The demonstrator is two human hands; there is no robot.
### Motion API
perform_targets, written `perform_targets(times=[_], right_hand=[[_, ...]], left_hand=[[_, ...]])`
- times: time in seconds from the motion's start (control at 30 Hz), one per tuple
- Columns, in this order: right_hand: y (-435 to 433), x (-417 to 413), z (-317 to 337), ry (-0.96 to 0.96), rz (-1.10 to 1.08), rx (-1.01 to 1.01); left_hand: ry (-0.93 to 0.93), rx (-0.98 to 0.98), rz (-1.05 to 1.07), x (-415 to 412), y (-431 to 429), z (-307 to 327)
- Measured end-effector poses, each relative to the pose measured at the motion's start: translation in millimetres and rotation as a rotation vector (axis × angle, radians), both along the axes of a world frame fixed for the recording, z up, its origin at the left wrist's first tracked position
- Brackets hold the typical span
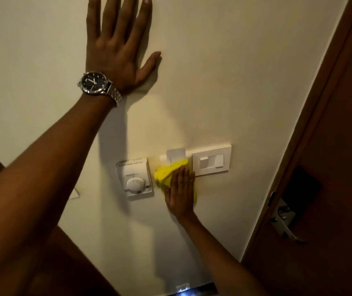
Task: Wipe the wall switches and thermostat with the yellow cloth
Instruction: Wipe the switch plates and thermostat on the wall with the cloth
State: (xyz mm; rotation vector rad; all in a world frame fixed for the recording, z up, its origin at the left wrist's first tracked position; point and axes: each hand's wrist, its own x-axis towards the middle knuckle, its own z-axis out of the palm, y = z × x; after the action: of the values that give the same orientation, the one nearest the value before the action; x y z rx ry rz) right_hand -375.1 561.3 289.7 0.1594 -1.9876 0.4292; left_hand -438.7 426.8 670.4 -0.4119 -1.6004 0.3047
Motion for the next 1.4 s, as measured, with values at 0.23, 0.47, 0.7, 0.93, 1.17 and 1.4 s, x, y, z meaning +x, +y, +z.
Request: perform_targets(times=[0.23, 0.47, 0.7, 0.93, 1.17, 1.4], right_hand=[[12, -4, 14, 0.060, 0.032, 0.388], [75, -16, 33, 0.141, 0.304, 0.895], [82, -33, 71, 0.283, 0.320, 0.987], [94, -25, 60, 0.193, 0.462, 1.242], [87, -35, 92, 0.291, 0.418, 1.060], [80, -31, 61, 0.235, 0.441, 1.158]], left_hand=[[0.023, -0.025, -0.020, -1, 1, -1], [-0.005, -0.019, -0.019, 0, -2, 1], [0.001, -0.010, 0.001, 2, 0, -2], [-0.025, -0.023, 0.012, 9, 0, 4], [0.024, -0.002, 0.027, 3, 1, 0], [-0.007, -0.024, 0.007, 7, 2, 1]])
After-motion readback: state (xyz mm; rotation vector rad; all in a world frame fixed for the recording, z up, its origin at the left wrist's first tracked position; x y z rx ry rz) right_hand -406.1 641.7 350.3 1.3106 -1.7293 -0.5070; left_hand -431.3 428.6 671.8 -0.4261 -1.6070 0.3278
